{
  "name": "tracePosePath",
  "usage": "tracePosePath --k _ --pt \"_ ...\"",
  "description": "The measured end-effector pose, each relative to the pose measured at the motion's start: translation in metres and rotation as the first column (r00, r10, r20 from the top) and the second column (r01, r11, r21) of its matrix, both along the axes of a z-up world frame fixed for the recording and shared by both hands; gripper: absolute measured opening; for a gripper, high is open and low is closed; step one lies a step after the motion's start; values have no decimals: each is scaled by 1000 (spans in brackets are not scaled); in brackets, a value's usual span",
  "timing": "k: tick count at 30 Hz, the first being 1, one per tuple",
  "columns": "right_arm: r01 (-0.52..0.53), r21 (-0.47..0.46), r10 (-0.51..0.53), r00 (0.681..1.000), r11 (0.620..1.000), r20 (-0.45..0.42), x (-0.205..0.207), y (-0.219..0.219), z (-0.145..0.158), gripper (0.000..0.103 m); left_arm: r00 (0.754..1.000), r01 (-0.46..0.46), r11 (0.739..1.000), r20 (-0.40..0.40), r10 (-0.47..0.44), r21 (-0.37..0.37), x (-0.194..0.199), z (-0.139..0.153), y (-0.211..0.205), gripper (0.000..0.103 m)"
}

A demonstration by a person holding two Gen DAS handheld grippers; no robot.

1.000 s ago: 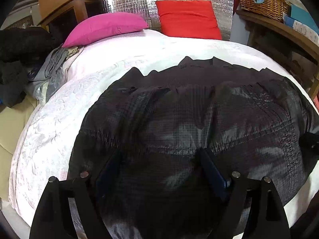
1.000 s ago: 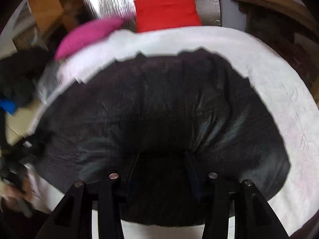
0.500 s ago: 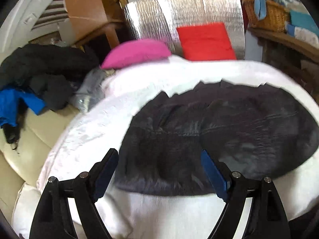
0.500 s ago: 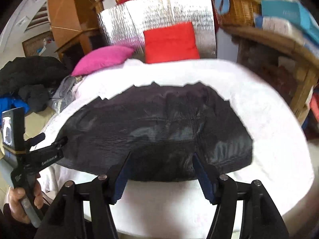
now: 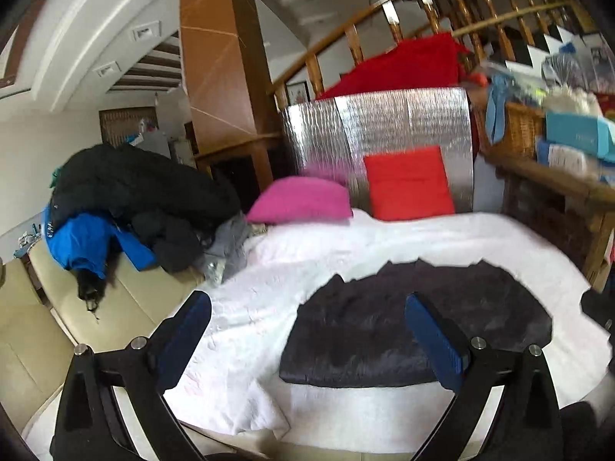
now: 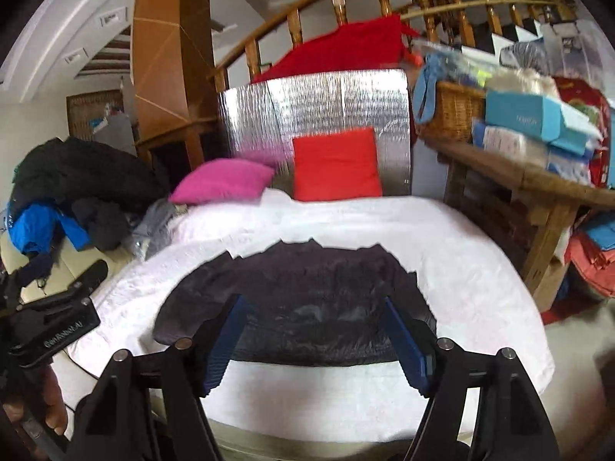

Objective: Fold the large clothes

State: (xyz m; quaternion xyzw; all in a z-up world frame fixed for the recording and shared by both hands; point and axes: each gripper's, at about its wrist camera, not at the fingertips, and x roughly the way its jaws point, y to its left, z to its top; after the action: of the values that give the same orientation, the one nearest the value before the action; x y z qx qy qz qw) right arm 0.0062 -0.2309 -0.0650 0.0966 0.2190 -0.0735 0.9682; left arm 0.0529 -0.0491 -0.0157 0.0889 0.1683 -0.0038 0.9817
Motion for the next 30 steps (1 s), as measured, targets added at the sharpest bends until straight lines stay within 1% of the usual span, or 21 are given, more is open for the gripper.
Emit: tracePosePath --k 2,6,12,16,19,24,30 --pt "0 -10 1 1000 1000 18 -13 6 12 76 1000 -7 1000 17 7 -20 -14 13 5 101" --pt "11 -14 -10 999 1000 52 -35 14 30 82 999 -18 998 27 20 -53 -36 33 15 103" --pt "43 -5 -43 994 999 101 -67 23 51 82 999 -36 994 25 39 -101 -66 51 30 103" --pt "44 2 -44 991 999 125 -84 30 57 82 997 -55 992 43 60 -117 -82 57 40 103" --pt "53 -10 -51 991 999 120 -91 37 59 83 996 -61 989 56 69 -136 -92 61 47 103" --pt "41 16 -42 993 999 113 -92 47 56 83 993 -74 986 78 86 -151 -104 65 57 103" --pt "36 11 -37 993 999 111 -91 57 56 83 993 -72 984 81 86 -162 -108 65 66 103"
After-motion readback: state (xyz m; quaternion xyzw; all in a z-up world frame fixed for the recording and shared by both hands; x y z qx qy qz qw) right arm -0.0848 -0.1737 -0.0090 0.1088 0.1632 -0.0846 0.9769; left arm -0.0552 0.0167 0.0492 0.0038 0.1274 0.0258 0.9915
